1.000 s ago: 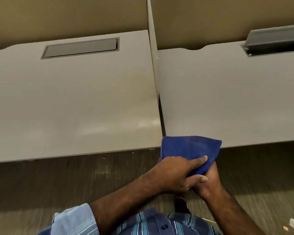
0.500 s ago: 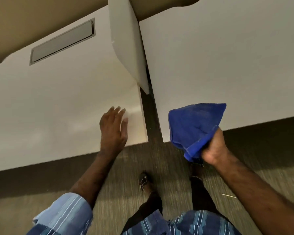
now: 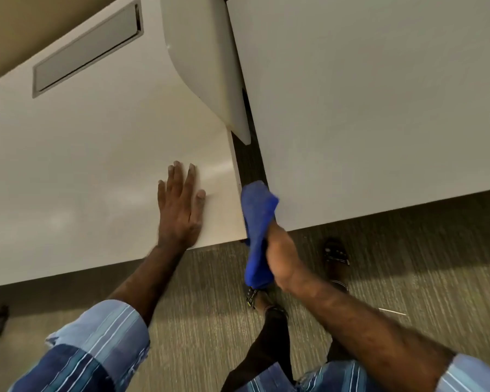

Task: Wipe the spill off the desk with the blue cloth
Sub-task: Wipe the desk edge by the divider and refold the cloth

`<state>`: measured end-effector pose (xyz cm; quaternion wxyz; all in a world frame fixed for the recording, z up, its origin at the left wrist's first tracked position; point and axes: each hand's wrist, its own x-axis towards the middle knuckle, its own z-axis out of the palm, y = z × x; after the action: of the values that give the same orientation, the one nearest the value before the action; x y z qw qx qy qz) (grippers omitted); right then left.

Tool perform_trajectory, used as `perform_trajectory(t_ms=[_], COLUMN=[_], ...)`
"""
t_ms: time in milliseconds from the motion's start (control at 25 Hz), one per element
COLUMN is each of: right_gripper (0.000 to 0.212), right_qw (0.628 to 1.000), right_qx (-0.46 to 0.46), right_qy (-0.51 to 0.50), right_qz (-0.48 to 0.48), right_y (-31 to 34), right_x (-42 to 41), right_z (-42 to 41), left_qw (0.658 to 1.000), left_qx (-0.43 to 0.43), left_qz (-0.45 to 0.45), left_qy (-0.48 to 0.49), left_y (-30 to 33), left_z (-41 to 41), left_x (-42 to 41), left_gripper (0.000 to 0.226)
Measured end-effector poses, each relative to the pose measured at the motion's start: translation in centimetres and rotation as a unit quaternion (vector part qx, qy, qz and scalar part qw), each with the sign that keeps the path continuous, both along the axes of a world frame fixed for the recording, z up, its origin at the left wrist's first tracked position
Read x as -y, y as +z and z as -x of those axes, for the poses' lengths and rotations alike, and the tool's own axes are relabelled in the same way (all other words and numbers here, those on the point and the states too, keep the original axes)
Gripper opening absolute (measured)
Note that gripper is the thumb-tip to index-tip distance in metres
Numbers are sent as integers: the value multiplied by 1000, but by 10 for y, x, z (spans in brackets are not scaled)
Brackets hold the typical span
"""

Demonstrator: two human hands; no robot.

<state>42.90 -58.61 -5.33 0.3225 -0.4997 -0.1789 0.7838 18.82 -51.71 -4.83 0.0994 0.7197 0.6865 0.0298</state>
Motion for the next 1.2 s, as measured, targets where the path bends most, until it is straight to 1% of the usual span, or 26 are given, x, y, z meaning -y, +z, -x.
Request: perform_trajectory(t_ms=[40,120,160,200,240,320,360,400,440,480,520,600,640,680,760,840,920,960,1080,1120,1200], right_gripper=[38,47,52,53,52,44,35,26,20,19,21,29,31,31,36,42,45,43,26,25,32], right_qw=[997,966,946,931,926,930,931,936,948,957,952,929,929,938,945,934,930,932,935,934,928], right_qx=[35,160,226,270,286,276,272,267,247,233,248,300,293,263,238,269,292,287,265,268,298], right_qy=[28,46,40,32,26,43,65,78,69,60,67,95,89,79,78,92,93,92,103,104,100], right_qz=[-69,-198,-231,-243,-245,-240,-234,-216,-187,-164,-164,-196,-210,-212,-211,-214,-205,-199,-214,-214,-202], right_y=[7,13,12,11,9,8,8,6,6,7,8,9,10,12,13,15,12,11,7,5,4], right_x=[4,11,9,3,-8,-44,-69,-96,-123,-146,-162,-162,-148,-124,-65,-12,3,-7,-72,-101,-150], right_z=[15,42,51,57,59,58,58,59,62,64,67,69,66,61,53,53,54,55,57,60,66], left_qw=[1000,1000,1000,1000,1000,999,999,999,999,999,999,999,999,999,999,999,999,999,999,999,999], left_qx=[4,11,13,15,17,24,30,35,37,37,35,32,32,31,27,24,21,20,18,18,22], left_qz=[-2,-9,-15,-19,-21,-22,-22,-21,-19,-17,-16,-14,-15,-17,-23,-31,-36,-36,-38,-37,-35], left_qy=[3,6,7,9,10,15,17,17,16,15,15,14,14,15,16,11,9,9,11,12,13], left_y=[0,-2,-3,-4,-5,-5,-4,-3,-3,-2,-2,-2,-3,-3,-5,-7,-8,-8,-7,-6,-5], left_z=[0,0,0,0,1,1,1,1,1,0,-1,0,0,1,2,3,3,3,2,3,2], left_x=[0,0,0,0,1,2,1,0,0,1,1,1,1,1,1,1,1,2,1,0,1], left_gripper=[64,60,59,58,58,58,58,58,58,58,58,58,58,58,58,58,58,58,59,59,59])
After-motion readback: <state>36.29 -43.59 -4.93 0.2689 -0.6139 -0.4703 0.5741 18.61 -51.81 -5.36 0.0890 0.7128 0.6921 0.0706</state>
